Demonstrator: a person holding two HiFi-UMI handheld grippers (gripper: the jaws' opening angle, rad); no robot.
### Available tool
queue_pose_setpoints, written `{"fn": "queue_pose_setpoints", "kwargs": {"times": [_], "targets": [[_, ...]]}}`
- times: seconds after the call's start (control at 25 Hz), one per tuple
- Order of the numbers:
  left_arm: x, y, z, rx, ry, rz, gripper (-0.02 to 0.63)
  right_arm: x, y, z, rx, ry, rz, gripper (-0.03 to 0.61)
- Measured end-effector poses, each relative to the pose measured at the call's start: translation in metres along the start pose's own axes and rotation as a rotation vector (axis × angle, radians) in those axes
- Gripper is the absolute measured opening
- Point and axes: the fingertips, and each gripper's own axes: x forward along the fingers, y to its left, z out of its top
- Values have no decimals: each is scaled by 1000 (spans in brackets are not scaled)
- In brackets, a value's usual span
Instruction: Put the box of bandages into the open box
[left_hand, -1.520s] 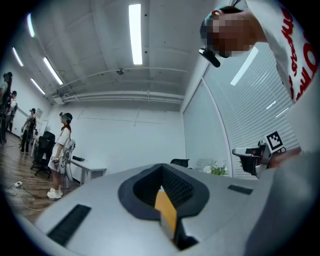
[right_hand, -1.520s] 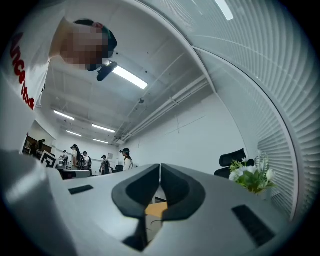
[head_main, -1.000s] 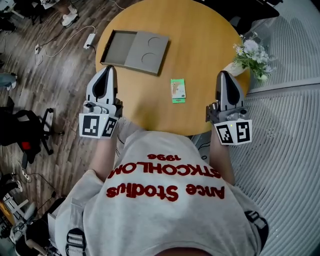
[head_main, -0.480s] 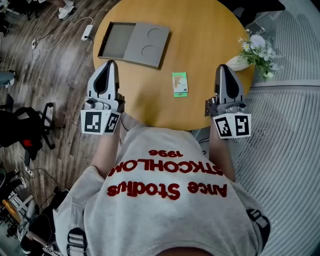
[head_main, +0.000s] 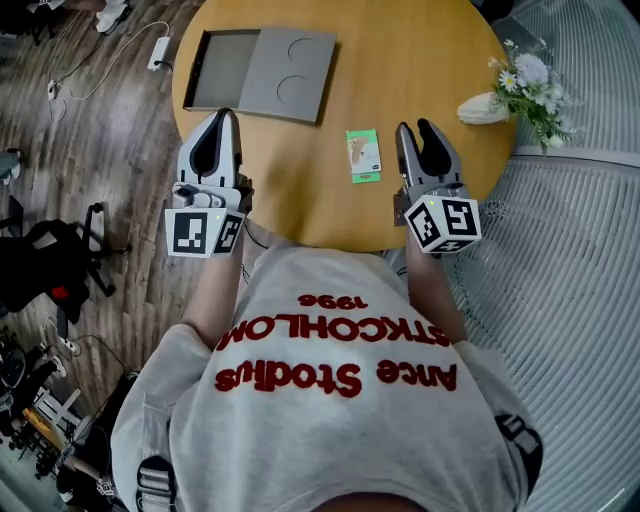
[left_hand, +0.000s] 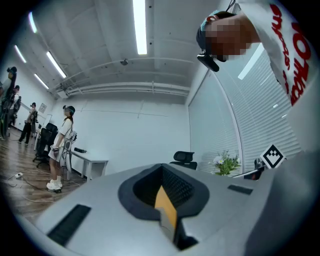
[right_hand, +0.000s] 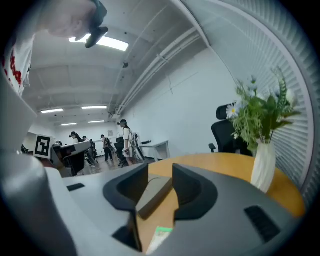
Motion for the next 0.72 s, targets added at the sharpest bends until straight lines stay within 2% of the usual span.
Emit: {"fn": "queue_pose_setpoints", "kwargs": {"times": [0.24, 0.48, 0.6, 0.72], "targets": [[25, -3, -41, 14, 50, -8, 6, 30, -7, -68, 41, 159, -1, 209], [34, -7, -70, 1, 114, -14, 6, 53, -10, -135, 41, 365, -14, 278], [30, -4, -82, -12, 146, -19, 6, 66, -11, -173, 1, 492, -49, 304], [24, -5, -91, -15, 176, -25, 6, 76, -12, -203, -105, 617, -94, 327]]}}
